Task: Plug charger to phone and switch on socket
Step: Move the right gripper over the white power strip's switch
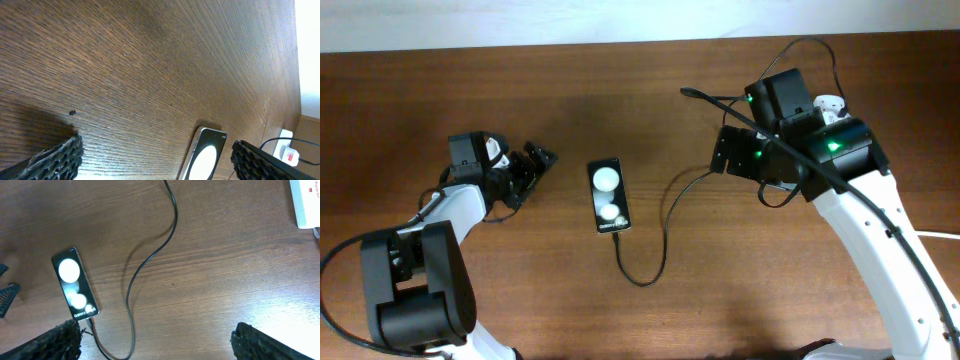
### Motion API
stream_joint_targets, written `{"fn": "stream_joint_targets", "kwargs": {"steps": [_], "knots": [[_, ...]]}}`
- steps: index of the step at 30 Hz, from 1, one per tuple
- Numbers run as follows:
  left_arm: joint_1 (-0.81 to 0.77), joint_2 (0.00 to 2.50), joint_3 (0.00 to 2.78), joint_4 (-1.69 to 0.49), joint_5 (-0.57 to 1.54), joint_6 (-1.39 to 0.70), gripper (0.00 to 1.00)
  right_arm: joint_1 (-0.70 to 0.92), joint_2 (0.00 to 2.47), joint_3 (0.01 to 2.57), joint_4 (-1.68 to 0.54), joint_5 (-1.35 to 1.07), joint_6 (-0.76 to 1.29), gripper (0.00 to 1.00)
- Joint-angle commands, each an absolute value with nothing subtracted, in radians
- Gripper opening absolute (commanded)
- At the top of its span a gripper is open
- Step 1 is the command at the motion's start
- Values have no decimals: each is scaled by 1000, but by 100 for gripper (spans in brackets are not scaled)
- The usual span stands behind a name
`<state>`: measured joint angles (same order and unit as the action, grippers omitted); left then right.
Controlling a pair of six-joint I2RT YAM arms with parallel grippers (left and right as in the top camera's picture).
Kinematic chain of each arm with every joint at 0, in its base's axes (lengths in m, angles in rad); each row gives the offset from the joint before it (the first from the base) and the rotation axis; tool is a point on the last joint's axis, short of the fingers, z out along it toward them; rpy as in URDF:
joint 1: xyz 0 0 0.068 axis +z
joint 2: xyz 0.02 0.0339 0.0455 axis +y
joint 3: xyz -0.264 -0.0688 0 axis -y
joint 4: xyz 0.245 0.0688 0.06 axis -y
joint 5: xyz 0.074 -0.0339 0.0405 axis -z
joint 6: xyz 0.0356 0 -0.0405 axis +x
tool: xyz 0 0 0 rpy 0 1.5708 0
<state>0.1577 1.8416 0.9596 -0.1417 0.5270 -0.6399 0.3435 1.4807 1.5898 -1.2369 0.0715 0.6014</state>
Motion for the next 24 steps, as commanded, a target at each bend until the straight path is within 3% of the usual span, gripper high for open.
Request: {"fn": "stream_joint_targets", "kwargs": {"steps": [1,10,24], "knots": [[165,1865,934,-160,473,-635,99,340,1486,1604,-1235,91,599,99],[165,1865,934,-160,473,-635,99,309,1509,1604,-1238,140,603,99],[165,1865,934,-160,473,-635,99,59,1950,1604,-1336,78,670,99]]}}
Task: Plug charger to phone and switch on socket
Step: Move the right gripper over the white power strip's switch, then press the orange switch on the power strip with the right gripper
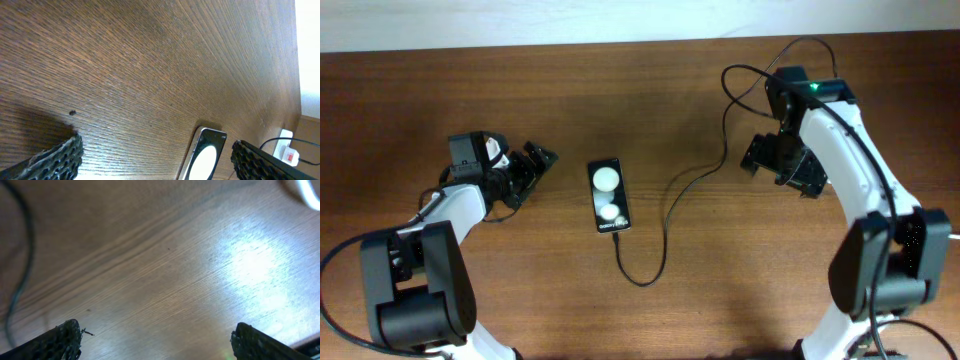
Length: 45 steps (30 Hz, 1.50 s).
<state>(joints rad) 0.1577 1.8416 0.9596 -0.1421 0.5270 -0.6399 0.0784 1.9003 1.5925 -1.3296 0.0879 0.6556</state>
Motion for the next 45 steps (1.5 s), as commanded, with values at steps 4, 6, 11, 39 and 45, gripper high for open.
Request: {"fn": "stream_joint_targets", "kwargs": {"steps": [4,6,11,39,45], "knots": [[165,1865,934,-160,473,-635,99,50,1968,1604,-1335,75,670,99],[165,1865,934,-160,473,-635,99,50,1968,1604,-1335,63,670,99],[165,1865,934,-160,473,-635,99,43,1927,1623,-1398,81,768,99],[165,1865,934,-160,473,-635,99,-320,2099,1752,-1036,263,937,99],[165,1865,934,-159,473,-635,99,-336,2182,1752,-935,232,937,99]]}}
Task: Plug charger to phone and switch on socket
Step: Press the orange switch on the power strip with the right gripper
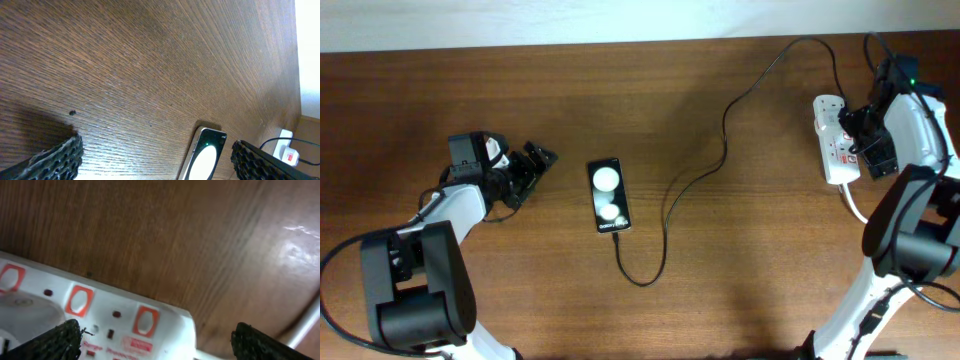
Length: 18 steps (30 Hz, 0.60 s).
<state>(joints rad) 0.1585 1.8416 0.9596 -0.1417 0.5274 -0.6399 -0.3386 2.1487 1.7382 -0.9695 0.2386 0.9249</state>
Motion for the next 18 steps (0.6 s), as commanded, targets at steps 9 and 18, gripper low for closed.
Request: {"fn": "stream_joint_targets", "kwargs": {"steps": [9,18], "knots": [[165,1865,934,-160,473,-635,99,-336,2219,1752,-870,205,937,99],[165,1865,934,-159,473,-635,99,-339,2281,1750,-855,191,937,99]]}}
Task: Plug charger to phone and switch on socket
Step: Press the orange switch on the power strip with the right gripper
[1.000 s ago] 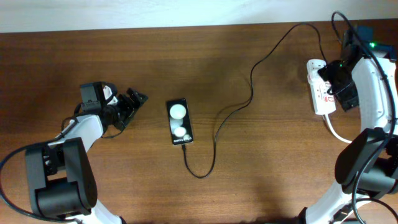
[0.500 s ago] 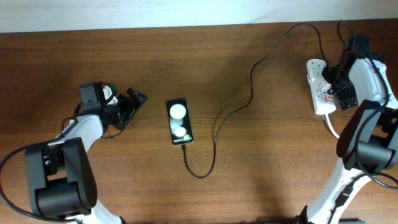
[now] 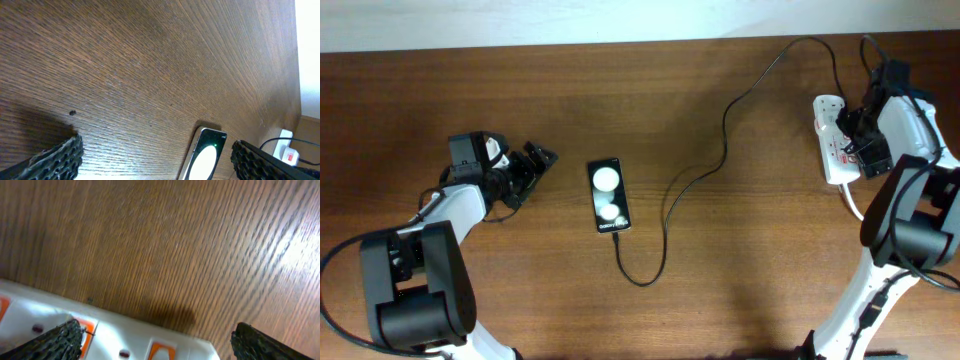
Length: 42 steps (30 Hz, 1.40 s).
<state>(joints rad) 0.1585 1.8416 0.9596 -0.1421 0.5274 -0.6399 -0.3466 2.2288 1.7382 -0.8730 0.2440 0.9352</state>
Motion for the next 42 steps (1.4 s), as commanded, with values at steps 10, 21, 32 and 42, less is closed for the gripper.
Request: {"fn": "stream_joint_targets", "kwargs": {"steps": [10,21,32,42], "knots": [[165,1865,934,-159,473,-635,99,-341,2283,1751,-862,-66,804,99],[165,1865,934,-159,473,-635,99,-341,2283,1750,-884,-102,755,99],[165,1865,934,-160,473,-635,99,-340,2283,1750,-908,-150,702,99],[165,1865,934,-159,473,-635,99,-342,2283,1751,-942,-147,447,99]]}}
